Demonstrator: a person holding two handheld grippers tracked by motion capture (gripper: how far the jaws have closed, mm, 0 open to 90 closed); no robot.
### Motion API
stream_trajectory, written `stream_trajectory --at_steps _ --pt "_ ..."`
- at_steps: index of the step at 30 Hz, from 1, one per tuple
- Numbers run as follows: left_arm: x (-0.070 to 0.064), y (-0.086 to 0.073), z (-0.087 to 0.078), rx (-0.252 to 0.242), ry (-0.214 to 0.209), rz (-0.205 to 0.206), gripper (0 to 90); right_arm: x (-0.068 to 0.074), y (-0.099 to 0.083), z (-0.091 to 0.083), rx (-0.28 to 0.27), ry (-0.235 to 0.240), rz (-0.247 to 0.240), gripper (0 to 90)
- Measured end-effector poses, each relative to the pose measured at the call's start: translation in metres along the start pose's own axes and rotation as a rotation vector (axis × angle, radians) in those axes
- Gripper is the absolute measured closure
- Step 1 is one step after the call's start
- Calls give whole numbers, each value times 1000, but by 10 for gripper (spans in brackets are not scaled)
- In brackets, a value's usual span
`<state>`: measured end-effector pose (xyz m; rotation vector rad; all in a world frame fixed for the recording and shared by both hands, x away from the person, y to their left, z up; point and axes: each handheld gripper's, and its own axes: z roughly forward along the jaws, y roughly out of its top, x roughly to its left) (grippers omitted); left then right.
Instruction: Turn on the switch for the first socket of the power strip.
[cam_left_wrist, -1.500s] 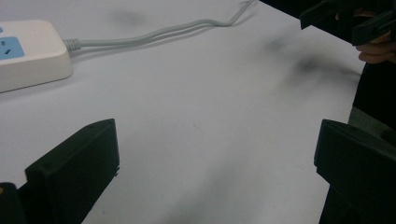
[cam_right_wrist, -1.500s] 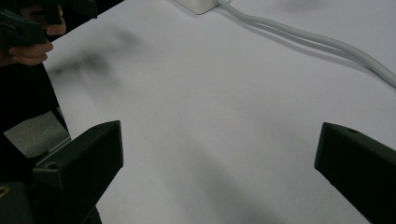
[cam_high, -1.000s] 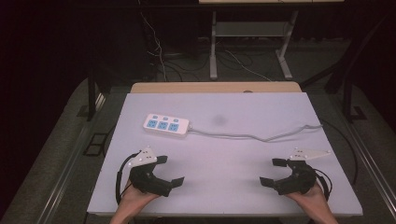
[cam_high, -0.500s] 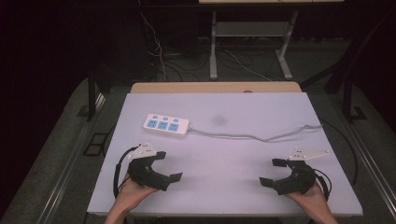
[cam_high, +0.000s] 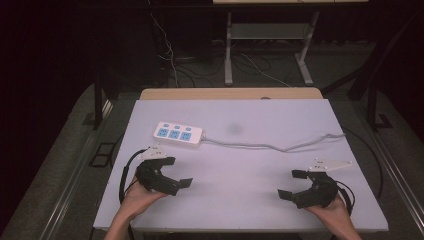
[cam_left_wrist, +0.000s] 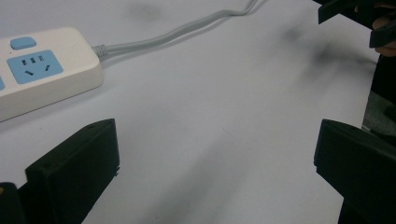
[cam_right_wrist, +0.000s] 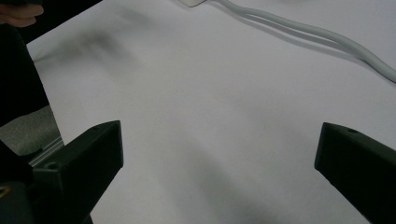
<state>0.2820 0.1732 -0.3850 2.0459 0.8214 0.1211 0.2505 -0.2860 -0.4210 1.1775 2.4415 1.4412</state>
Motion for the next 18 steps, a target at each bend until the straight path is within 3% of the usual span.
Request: stream_trajectory --at_steps 18 --pt "10 22 -3 29 18 41 0 -1 -1 0 2 -5 2 8"
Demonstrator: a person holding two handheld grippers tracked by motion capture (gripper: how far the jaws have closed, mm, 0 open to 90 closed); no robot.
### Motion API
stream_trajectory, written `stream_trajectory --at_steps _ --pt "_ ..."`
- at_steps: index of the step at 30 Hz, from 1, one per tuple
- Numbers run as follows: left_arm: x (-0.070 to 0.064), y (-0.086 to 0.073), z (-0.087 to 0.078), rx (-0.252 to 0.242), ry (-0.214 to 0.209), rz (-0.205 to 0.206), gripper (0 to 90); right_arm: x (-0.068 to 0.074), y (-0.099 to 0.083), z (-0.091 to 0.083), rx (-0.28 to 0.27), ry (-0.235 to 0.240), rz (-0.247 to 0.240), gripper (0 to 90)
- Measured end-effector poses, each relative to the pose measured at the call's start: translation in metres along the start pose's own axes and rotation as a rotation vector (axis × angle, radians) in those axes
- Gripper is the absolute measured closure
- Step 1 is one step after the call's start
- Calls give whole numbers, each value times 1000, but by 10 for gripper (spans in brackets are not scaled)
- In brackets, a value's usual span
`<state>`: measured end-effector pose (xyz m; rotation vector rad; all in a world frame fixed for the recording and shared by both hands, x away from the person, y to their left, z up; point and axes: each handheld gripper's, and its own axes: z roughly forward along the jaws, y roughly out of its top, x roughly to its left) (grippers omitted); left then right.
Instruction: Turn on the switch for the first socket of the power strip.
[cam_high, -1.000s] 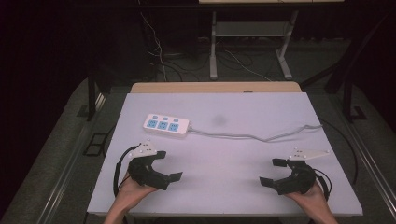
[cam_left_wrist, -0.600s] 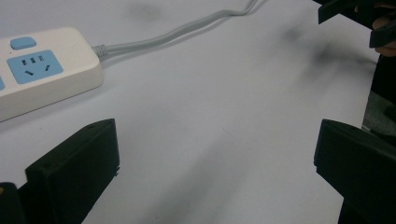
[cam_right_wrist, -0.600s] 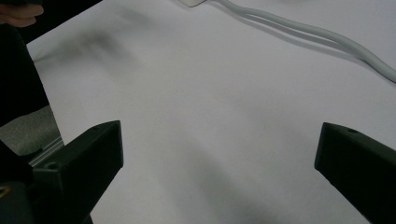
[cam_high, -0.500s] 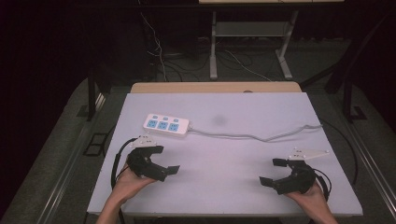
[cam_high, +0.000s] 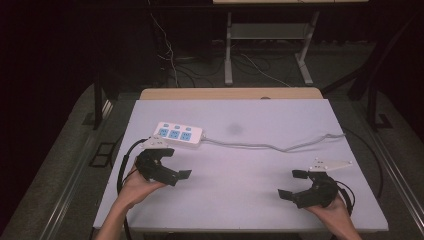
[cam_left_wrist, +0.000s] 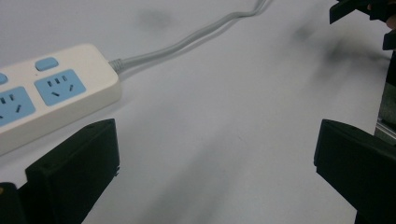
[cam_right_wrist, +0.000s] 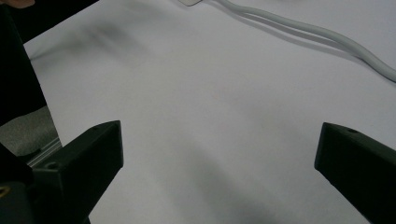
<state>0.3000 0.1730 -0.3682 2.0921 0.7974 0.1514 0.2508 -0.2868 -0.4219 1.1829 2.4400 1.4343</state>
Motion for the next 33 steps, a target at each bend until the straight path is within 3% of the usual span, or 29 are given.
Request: stream_trajectory --at_steps 33 --pt "26 48 -11 15 38 45 0 0 -1 0 10 2 -8 8"
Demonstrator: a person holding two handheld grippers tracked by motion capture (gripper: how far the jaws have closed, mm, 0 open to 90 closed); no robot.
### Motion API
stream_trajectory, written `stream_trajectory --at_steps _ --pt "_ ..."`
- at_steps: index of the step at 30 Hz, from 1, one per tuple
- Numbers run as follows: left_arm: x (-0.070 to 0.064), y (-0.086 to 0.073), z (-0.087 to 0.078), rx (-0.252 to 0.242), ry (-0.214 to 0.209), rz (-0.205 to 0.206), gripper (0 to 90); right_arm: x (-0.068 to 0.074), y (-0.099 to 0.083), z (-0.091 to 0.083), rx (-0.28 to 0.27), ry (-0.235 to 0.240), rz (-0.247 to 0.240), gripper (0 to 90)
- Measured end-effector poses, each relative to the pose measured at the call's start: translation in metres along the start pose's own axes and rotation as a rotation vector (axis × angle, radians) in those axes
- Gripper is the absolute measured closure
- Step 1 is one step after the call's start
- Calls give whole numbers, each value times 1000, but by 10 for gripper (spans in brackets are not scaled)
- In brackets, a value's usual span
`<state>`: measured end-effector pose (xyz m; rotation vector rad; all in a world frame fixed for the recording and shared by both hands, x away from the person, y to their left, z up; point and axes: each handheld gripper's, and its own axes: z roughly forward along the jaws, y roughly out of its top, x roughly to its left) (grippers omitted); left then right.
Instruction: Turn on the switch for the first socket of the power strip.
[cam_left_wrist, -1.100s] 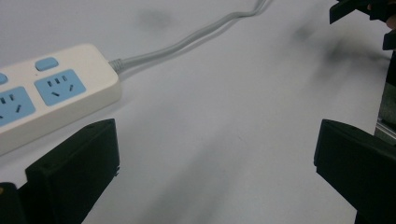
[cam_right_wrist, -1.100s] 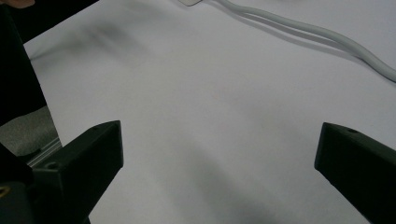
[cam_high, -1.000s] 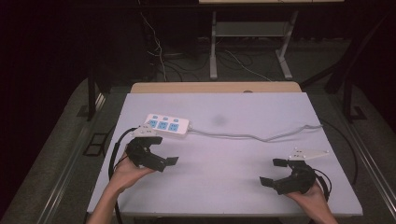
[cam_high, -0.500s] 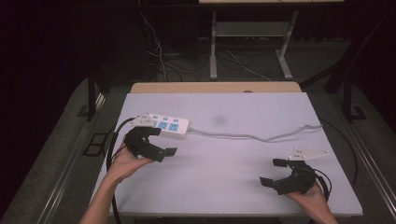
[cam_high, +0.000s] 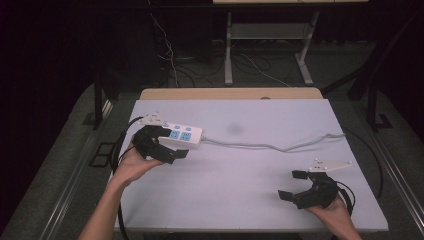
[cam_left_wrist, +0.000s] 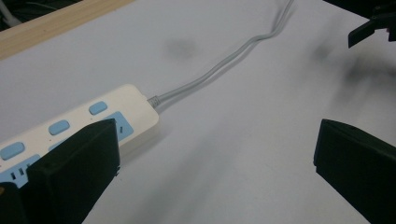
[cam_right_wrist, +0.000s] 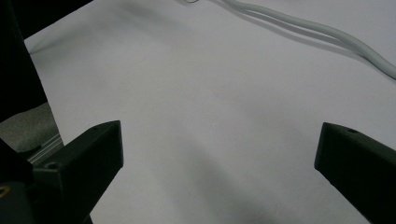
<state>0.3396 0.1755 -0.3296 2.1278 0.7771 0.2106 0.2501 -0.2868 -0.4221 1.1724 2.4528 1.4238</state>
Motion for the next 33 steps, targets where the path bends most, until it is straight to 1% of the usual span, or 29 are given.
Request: stream_trajectory --at_steps 11,18,21,31,32,33 --pt "9 14 3 19 8 18 0 0 0 -1 3 -2 -1 7" --pt "16 25 8 34 14 29 0 -1 -1 -2 5 -5 -1 7" --pt "18 27 10 44 19 33 0 -1 -1 -2 5 -5 -2 7" --pt "31 41 19 69 27 41 0 -2 -2 -4 3 -9 0 7" --pt "34 43 21 74 29 38 0 -2 -1 -4 4 -9 2 8" --pt "34 43 21 74 29 38 0 -2 -1 -4 4 -10 1 7"
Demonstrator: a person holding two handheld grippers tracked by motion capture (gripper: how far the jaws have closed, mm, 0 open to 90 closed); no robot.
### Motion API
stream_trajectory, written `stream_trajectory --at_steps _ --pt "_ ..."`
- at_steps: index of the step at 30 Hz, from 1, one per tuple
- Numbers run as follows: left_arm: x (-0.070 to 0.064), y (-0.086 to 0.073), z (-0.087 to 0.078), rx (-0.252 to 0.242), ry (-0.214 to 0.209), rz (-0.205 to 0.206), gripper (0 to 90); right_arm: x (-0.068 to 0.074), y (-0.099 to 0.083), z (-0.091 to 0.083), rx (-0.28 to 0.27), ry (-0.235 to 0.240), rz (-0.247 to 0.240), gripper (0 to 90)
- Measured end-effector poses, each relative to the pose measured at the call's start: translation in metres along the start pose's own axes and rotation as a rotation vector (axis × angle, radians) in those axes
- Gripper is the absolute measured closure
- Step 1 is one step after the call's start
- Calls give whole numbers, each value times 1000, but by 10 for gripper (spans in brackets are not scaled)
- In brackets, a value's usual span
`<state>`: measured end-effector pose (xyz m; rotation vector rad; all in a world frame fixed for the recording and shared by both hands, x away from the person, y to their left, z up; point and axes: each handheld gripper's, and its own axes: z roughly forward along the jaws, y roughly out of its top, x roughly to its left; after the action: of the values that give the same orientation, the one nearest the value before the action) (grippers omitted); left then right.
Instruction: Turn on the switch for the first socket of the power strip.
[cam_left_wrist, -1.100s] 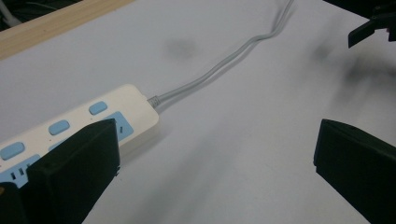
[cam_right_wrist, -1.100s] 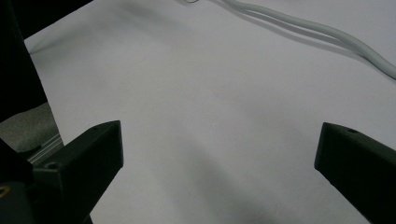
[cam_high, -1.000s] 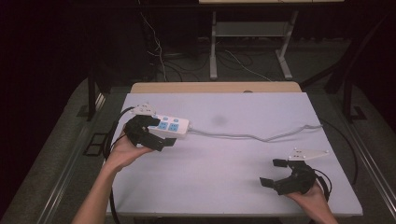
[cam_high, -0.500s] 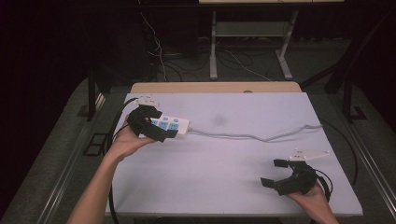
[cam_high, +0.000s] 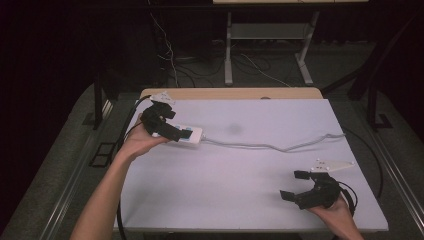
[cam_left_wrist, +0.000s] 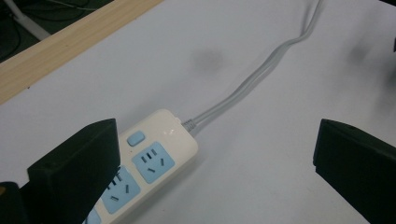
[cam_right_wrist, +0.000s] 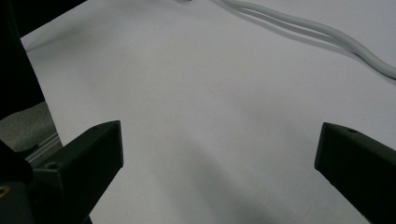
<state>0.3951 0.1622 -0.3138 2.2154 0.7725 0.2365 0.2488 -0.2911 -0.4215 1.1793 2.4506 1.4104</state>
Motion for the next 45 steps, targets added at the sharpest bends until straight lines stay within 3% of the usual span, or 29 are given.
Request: stream_trajectory --at_steps 7,16,19,24,32,40,45 --pt "13 7 10 41 13 -3 15 -1 -1 -2 -5 -2 -2 8" --pt "28 8 16 38 28 -36 91 -1 -1 -2 -5 -2 -1 7" --pt "36 6 18 23 26 -67 159 -1 -1 -2 -5 -1 0 8" --pt "40 4 26 25 43 -77 263 0 -1 -1 -1 2 -8 7" --pt "40 7 38 13 58 -83 570 1 -1 0 9 5 -11 8" --pt "48 4 46 -5 58 -130 834 0 -1 -1 8 7 -13 8" --pt "55 1 49 -20 54 -168 888 1 -1 -1 11 8 -17 8"
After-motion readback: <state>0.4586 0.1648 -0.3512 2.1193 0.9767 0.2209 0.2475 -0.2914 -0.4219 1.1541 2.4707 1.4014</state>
